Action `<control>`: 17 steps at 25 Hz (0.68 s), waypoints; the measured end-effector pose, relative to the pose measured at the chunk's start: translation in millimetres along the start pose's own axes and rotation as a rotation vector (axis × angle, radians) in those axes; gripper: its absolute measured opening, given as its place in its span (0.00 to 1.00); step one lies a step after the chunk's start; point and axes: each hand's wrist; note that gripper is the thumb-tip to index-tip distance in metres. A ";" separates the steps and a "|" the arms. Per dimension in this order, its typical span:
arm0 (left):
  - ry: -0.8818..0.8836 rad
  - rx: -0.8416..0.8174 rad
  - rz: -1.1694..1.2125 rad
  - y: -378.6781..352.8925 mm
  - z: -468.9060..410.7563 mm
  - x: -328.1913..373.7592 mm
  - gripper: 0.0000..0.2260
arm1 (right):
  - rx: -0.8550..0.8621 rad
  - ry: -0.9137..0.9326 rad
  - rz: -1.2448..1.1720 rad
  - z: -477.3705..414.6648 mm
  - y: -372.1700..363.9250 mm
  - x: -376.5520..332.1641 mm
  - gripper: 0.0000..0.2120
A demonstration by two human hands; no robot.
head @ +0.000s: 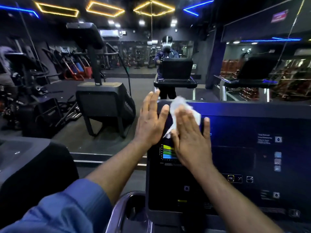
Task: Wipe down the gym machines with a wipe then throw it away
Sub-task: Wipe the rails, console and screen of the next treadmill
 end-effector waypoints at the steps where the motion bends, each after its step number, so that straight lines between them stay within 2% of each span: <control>1: -0.132 -0.085 -0.177 1.6 -6.0 2.4 0.30 | -0.023 -0.073 -0.015 0.5 0.7 4.9 0.31; 4: -0.353 -0.283 -0.467 0.5 -22.1 7.6 0.32 | -0.050 0.022 0.065 13.3 -2.1 12.1 0.30; 5: -0.381 -0.316 -0.500 -0.9 -26.6 13.4 0.33 | -0.056 -0.047 0.043 15.1 -1.8 18.9 0.31; 7: -0.385 -0.374 -0.570 -5.2 -34.1 23.0 0.35 | -0.072 -0.165 -0.007 17.5 -1.9 37.2 0.32; 9: -0.361 -0.422 -0.655 -10.7 -39.3 28.7 0.37 | -0.071 -0.094 0.038 23.8 -3.2 49.1 0.32; 12: -0.339 -0.488 -0.734 -24.0 -46.1 36.7 0.39 | -0.093 -0.194 -0.015 25.7 -4.8 66.3 0.33; 15: -0.365 -0.533 -0.762 -40.0 -51.6 47.2 0.40 | -0.095 -0.080 0.046 32.0 -8.0 87.9 0.32; 17: -0.372 -0.562 -0.761 -52.7 -53.1 52.6 0.41 | -0.114 -0.246 -0.009 32.1 -7.9 103.3 0.32</control>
Point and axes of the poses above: each hand's wrist, its own z-axis away from the middle knuckle, its own y-axis out of the back of the hand, x = y × z, and after that the axes turned 14 degrees about z, right-handed
